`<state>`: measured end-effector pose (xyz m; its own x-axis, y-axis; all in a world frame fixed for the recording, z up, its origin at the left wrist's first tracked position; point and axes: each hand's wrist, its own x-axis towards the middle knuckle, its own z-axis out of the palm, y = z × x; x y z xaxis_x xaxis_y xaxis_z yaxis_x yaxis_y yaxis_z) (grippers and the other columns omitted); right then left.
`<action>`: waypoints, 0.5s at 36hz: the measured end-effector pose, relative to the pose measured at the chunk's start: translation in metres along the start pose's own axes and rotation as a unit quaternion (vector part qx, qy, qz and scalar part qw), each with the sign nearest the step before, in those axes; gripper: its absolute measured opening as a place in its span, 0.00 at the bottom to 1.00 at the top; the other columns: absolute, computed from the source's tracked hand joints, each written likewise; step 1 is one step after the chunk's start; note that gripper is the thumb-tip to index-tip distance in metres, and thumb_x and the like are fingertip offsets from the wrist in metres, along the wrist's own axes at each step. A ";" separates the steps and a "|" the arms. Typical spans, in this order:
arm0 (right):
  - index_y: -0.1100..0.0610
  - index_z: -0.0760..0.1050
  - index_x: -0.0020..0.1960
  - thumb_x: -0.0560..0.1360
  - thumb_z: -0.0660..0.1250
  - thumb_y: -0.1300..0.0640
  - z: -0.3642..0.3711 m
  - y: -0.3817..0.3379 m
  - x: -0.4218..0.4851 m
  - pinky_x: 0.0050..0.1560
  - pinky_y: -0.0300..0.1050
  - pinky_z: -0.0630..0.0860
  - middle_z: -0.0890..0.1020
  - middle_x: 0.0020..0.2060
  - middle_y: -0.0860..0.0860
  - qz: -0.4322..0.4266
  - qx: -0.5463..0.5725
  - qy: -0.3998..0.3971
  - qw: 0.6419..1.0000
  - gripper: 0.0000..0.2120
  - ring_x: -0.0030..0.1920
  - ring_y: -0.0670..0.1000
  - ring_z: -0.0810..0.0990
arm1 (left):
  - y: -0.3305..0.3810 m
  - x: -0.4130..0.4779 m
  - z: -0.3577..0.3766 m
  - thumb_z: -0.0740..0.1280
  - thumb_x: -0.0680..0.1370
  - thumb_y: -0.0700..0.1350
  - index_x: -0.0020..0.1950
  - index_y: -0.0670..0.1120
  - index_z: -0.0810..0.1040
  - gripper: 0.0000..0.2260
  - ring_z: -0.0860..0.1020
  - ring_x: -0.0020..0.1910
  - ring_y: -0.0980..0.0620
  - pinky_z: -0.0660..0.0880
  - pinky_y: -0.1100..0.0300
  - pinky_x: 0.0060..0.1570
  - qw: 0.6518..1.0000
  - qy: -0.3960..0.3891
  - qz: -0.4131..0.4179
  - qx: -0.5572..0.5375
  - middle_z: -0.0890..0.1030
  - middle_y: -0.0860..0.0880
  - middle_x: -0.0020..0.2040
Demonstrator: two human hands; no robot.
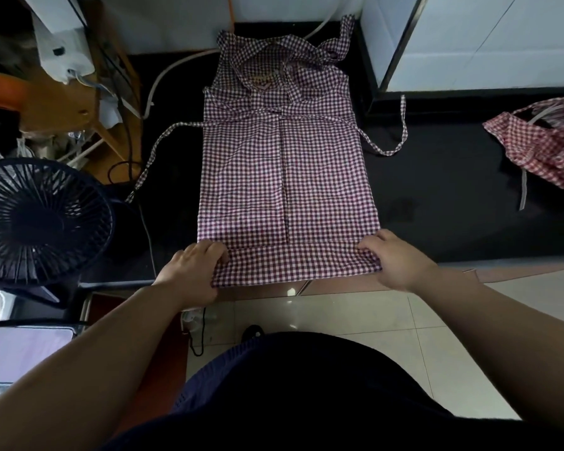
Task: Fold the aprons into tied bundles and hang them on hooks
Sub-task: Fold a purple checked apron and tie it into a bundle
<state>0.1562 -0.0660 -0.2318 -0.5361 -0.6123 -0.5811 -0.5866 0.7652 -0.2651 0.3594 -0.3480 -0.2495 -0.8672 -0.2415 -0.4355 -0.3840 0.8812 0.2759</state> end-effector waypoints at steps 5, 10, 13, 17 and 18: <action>0.54 0.73 0.35 0.77 0.62 0.59 -0.014 0.004 0.004 0.35 0.41 0.66 0.77 0.35 0.50 0.041 0.159 0.085 0.983 0.11 0.38 0.50 0.74 | -0.012 0.011 -0.013 0.71 0.72 0.40 0.47 0.54 0.77 0.10 0.72 0.62 0.49 0.70 0.55 0.61 0.972 0.065 -0.084 -0.212 0.70 0.51 0.62; 0.64 0.75 0.43 0.77 0.63 0.58 -0.020 0.007 0.011 0.38 0.46 0.65 0.77 0.37 0.54 0.101 0.318 0.099 0.937 0.10 0.40 0.53 0.74 | -0.017 0.015 -0.025 0.71 0.76 0.48 0.54 0.50 0.80 0.08 0.77 0.55 0.51 0.72 0.56 0.58 0.844 0.098 -0.224 -0.477 0.80 0.52 0.55; 0.59 0.75 0.56 0.80 0.60 0.54 -0.012 0.006 0.017 0.46 0.46 0.69 0.79 0.48 0.52 0.120 0.336 0.100 0.929 0.11 0.49 0.52 0.76 | -0.013 0.017 -0.019 0.68 0.78 0.50 0.48 0.53 0.80 0.03 0.79 0.52 0.52 0.73 0.57 0.56 0.824 0.127 -0.232 -0.501 0.82 0.55 0.48; 0.59 0.70 0.61 0.82 0.55 0.52 -0.008 0.002 0.028 0.47 0.43 0.68 0.76 0.49 0.51 0.135 0.290 0.133 0.938 0.14 0.47 0.50 0.74 | -0.008 0.025 -0.014 0.61 0.81 0.54 0.59 0.50 0.78 0.13 0.77 0.48 0.49 0.70 0.57 0.45 0.897 0.159 -0.232 -0.341 0.80 0.51 0.49; 0.59 0.70 0.58 0.82 0.54 0.51 -0.008 0.002 0.030 0.43 0.44 0.68 0.76 0.47 0.51 0.140 0.268 0.130 0.944 0.13 0.44 0.49 0.74 | -0.008 0.027 -0.014 0.59 0.81 0.56 0.60 0.50 0.77 0.14 0.76 0.47 0.48 0.70 0.56 0.44 0.910 0.164 -0.239 -0.297 0.79 0.50 0.49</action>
<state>0.1339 -0.0845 -0.2438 -0.7962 -0.3464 -0.4961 -0.0461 0.8523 -0.5211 0.3345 -0.3670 -0.2518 -0.5661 -0.7338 -0.3758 -0.7620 0.2917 0.5782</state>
